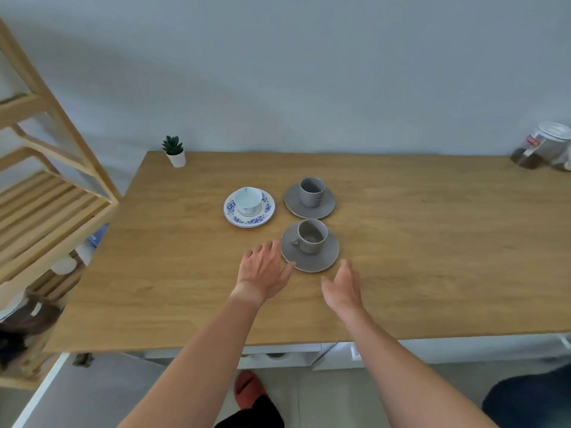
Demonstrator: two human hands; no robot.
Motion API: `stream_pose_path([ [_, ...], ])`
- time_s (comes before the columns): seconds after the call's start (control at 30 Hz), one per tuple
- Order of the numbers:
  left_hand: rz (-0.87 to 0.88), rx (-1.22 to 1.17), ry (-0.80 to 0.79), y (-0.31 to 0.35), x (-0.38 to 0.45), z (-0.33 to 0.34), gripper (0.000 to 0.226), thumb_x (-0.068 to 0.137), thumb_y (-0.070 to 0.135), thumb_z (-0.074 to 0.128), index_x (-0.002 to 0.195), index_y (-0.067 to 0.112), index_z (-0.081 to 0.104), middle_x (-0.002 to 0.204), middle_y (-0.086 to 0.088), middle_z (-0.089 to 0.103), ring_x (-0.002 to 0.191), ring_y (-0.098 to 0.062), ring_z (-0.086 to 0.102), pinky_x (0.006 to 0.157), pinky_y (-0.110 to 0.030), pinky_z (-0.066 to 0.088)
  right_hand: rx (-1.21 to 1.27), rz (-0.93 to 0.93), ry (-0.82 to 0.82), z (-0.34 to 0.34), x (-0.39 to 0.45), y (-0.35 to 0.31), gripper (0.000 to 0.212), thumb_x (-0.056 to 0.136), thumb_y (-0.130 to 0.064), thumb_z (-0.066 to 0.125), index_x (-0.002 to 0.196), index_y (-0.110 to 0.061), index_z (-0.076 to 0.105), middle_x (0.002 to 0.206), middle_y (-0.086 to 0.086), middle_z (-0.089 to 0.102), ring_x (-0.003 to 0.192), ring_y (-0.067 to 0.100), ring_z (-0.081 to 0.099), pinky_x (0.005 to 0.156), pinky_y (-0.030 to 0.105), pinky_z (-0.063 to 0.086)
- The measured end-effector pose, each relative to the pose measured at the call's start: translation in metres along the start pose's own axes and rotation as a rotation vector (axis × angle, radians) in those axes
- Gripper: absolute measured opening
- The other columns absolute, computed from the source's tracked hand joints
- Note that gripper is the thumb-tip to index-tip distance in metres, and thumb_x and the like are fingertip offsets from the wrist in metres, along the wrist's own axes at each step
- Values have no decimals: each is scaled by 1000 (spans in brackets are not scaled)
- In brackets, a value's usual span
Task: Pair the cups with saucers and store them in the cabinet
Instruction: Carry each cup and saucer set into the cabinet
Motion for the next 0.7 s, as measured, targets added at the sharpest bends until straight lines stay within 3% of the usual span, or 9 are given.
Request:
stream_pose_path([
  [0.03,-17,-47,-24,2,13,0,56,93,54,42,133,15,41,128,-8,56,114,-29,56,93,-43,43,140,65,2,2,10,0,44,93,-18,61,130,-9,40,120,12,52,115,40,59,90,42,52],
  [0.1,-46,-135,-89,7,31,5,49,94,52,44,127,15,43,126,-10,57,115,-32,56,93,-44,44,368,181,-14,9,26,3,36,92,-15,63,120,-9,41,103,8,53,96,43,69,60,37,61],
  [0.17,-45,-167,-135,13,42,11,39,96,47,45,119,15,44,123,-12,58,113,-35,57,89,-45,44,486,249,-27,16,38,6,28,91,-11,66,107,-5,44,104,13,54,85,44,71,37,27,52],
  [0.23,-44,-218,-139,16,50,17,30,97,40,44,114,14,45,121,-13,58,110,-38,57,86,-46,45,533,285,-22,18,50,8,30,87,-9,72,103,1,50,103,18,60,75,41,73,37,29,53],
  [0.33,-53,-330,-104,16,63,21,21,98,29,45,111,12,47,117,-14,57,103,-40,58,84,-46,46,577,337,-24,19,64,11,27,81,-3,78,97,11,63,82,22,69,55,31,72,53,40,62],
  [0.4,-73,-416,-78,16,69,23,18,97,21,47,109,9,49,114,-16,57,101,-39,58,86,-47,46,619,381,-54,20,69,14,16,82,4,76,84,11,62,72,21,67,56,30,70,63,42,62],
  [0.5,-144,-510,-49,15,70,25,16,94,14,48,106,4,51,108,-20,60,99,-40,58,86,-46,45,650,400,-84,17,70,16,20,85,8,70,74,2,54,75,20,64,60,30,68,68,42,60],
  [0.63,-198,-567,-27,17,59,29,16,91,15,51,103,4,52,103,-18,62,96,-38,56,81,-38,41,583,357,-53,14,71,17,10,87,6,67,92,7,58,87,22,64,55,28,69,60,39,61],
  [0.7,-219,-610,3,15,50,31,14,89,15,54,99,6,55,98,-15,64,95,-34,56,80,-35,41,569,330,-31,14,66,21,23,86,4,65,107,6,55,102,23,62,53,28,70,51,36,61],
])
Point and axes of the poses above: each hand's wrist, its own x-axis towards the middle knuckle, its own z-axis out of the palm, y = z × x, the point moved 8 cm from there along x, towards the middle knuckle
